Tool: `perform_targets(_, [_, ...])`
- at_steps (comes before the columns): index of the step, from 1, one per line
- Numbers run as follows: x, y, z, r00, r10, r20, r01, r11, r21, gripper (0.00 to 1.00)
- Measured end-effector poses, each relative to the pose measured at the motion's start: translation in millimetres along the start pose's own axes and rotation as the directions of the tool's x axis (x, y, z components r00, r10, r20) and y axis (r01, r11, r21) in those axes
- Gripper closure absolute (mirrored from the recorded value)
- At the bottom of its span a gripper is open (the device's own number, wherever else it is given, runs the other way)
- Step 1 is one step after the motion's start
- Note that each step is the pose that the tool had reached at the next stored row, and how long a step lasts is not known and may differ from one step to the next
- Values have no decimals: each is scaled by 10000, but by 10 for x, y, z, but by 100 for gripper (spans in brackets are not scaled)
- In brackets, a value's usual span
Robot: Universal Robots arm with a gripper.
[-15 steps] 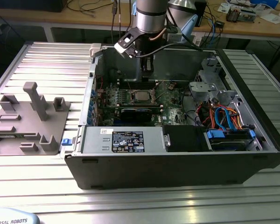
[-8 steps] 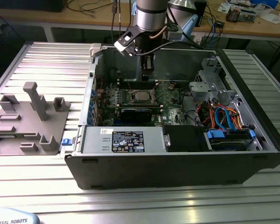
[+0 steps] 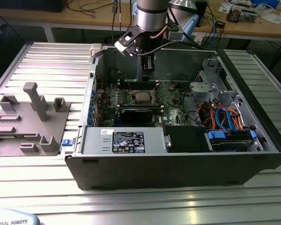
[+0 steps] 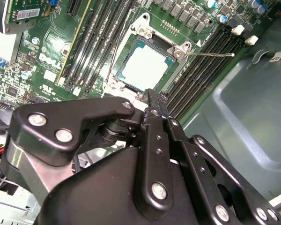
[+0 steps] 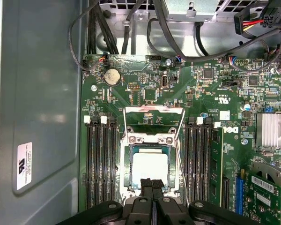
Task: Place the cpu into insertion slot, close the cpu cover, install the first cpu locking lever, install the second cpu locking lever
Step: 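Close the cpu cover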
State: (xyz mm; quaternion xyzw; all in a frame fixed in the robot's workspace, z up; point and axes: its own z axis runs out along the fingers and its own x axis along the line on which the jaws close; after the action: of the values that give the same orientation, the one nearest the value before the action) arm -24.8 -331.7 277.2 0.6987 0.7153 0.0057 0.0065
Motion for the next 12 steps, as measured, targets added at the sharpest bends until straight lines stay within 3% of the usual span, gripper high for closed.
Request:
perform_targets(3, [-1,40,0,10000,3,3,-3,10000,1,89])
perform_targets(4, [-3,103,1,10000,2,1,-2,10000,2,89])
perform_targets(12, [-40,324,6,10000,1,-1,-1,10000,39,89])
